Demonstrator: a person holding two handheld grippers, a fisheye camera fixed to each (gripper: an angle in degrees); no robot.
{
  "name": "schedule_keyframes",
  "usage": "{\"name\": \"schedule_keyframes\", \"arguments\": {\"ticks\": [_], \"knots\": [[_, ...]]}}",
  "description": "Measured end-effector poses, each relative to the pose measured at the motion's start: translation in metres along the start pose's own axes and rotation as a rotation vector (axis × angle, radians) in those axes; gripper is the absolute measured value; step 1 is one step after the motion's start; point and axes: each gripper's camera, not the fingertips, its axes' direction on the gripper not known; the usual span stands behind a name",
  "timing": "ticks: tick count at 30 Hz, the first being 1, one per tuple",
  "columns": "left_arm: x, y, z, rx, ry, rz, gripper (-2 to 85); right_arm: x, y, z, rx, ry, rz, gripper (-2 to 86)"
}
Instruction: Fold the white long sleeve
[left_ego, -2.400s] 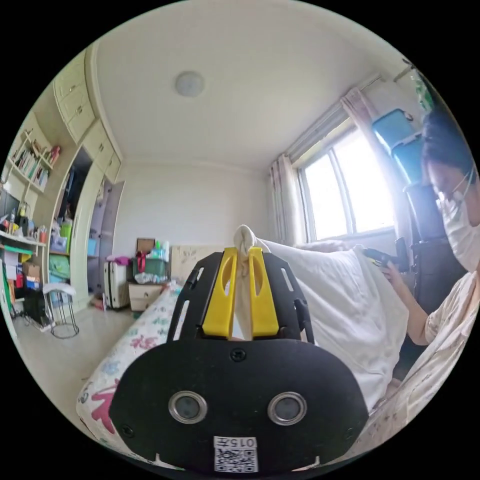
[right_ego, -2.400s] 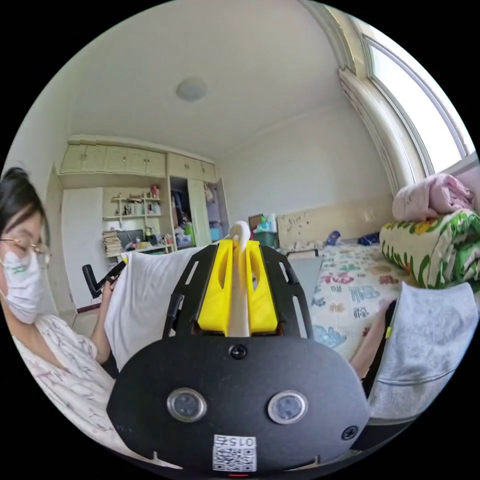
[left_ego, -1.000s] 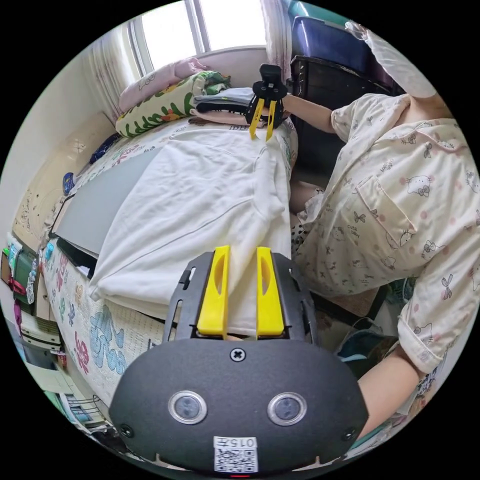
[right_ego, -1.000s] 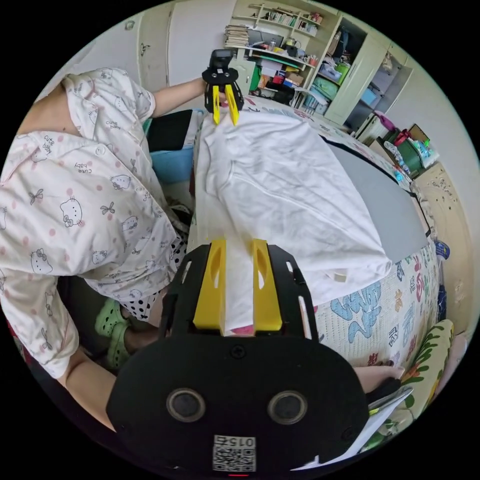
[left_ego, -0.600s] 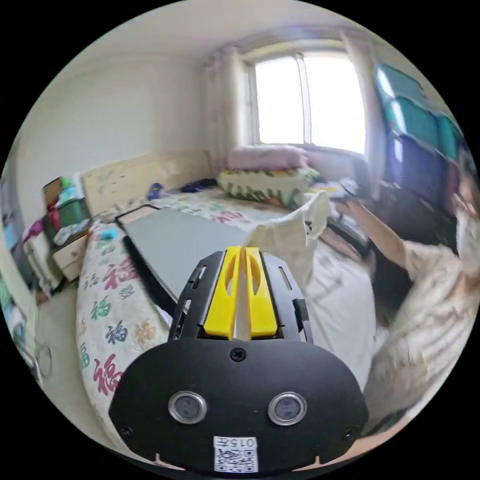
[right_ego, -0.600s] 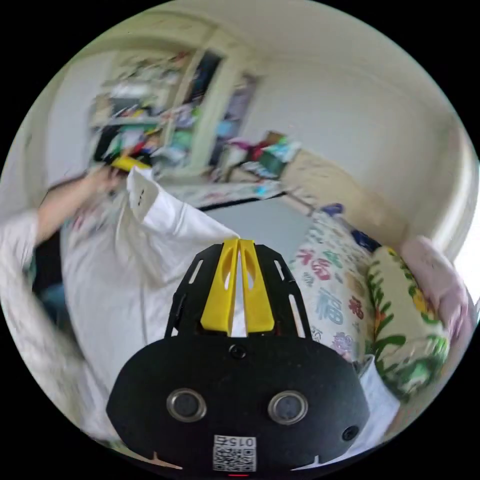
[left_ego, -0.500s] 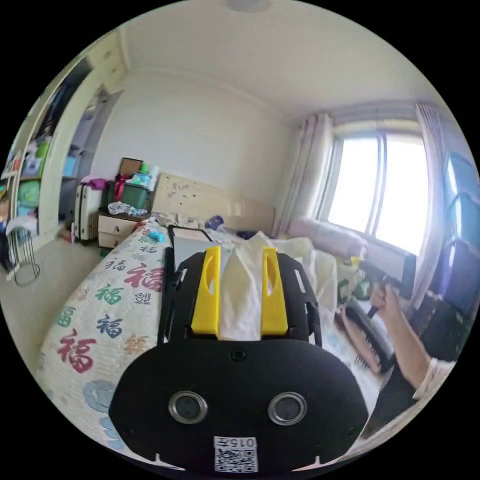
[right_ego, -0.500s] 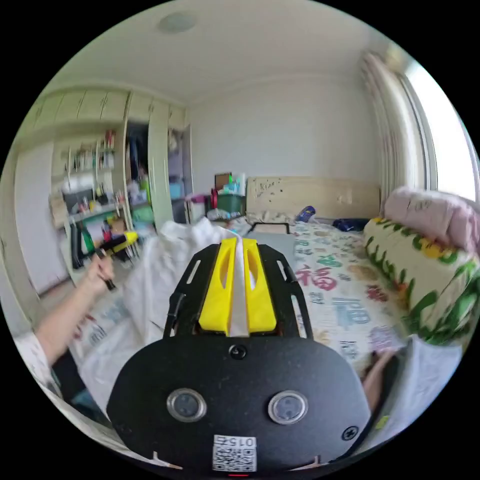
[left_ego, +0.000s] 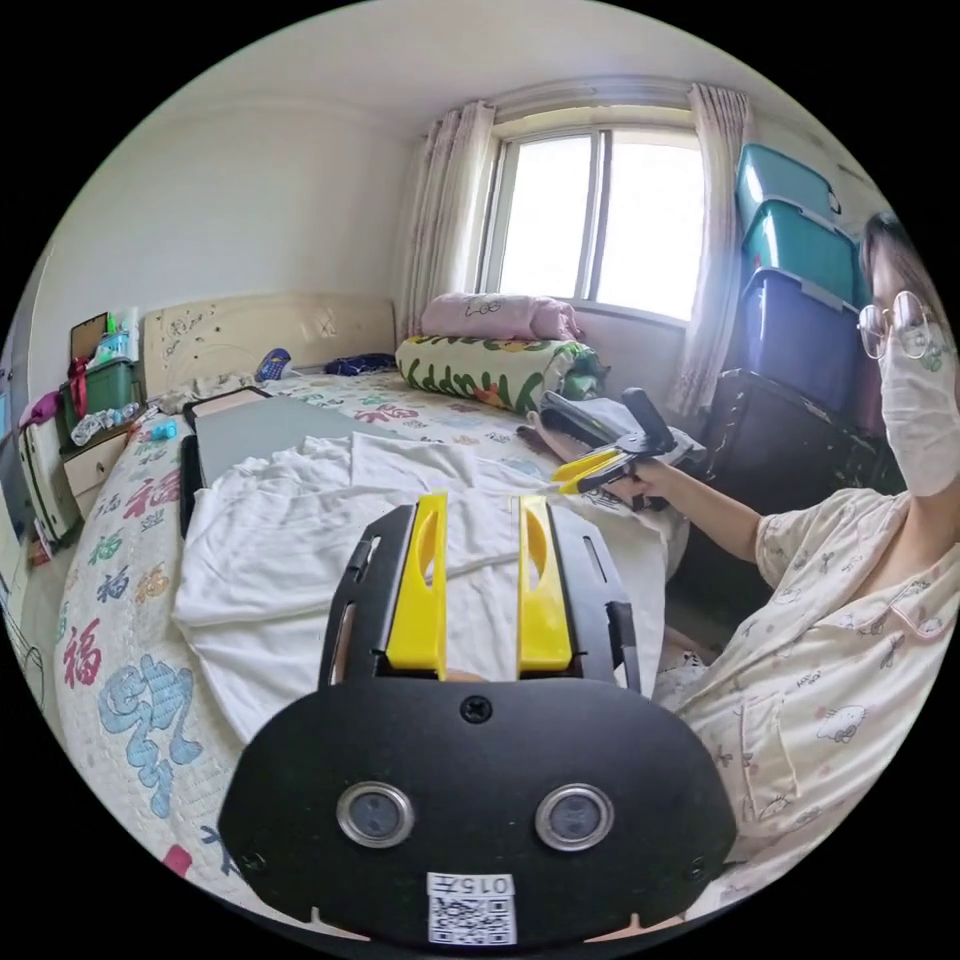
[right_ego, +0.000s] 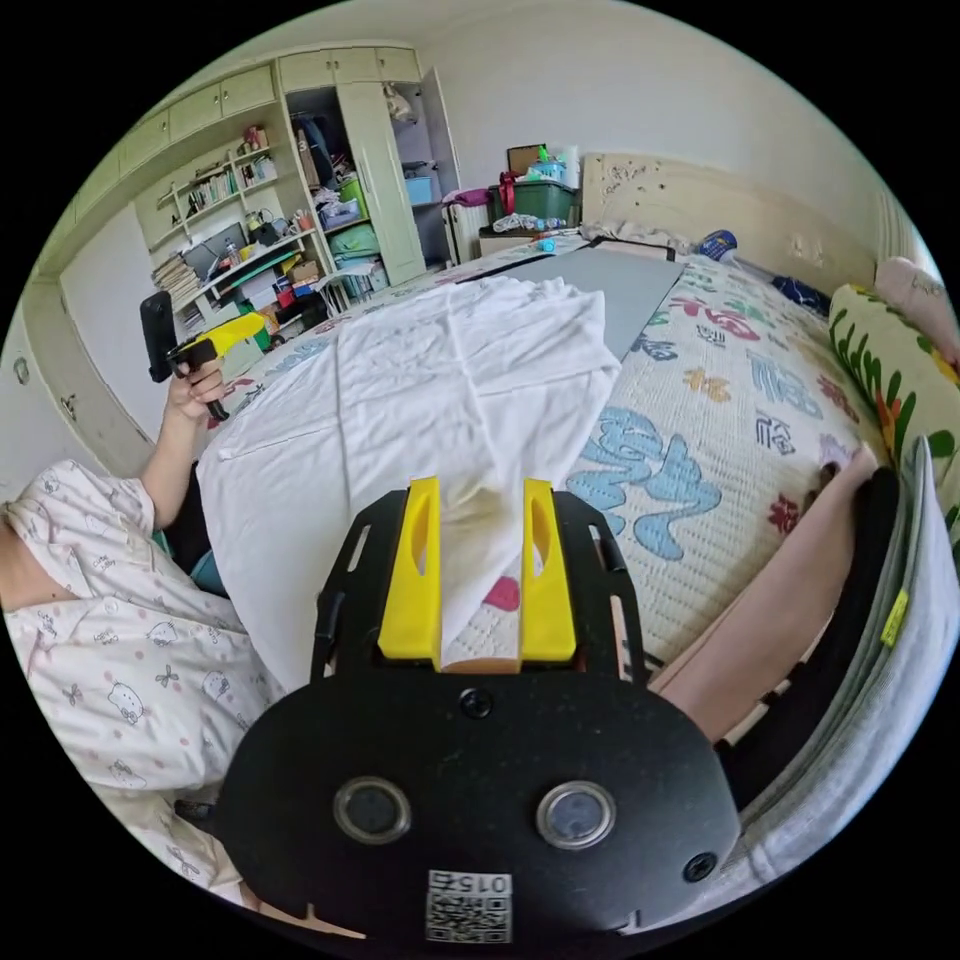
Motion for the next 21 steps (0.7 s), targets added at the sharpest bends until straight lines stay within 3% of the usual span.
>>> {"name": "schedule_keyframes", "arguments": {"ticks": [9,16,21], "knots": [[0.129,-0.028,0.028,-0.021,0.216,0.074,15.3,0.044,0.007,-0.006,-0.014,-0.167,0.061,1.7],[0.255,-0.022,0.024,0.032,-0.026,0.064,20.7,0.019,-0.021,-0.051,0.281,-0.524,0.070,0.4],[0.307,-0.006,-0.020,0.133,-0.270,-0.010,20.8,-0.026,-0.056,-0.042,0.276,-0.681,0.030,0.5]]}}
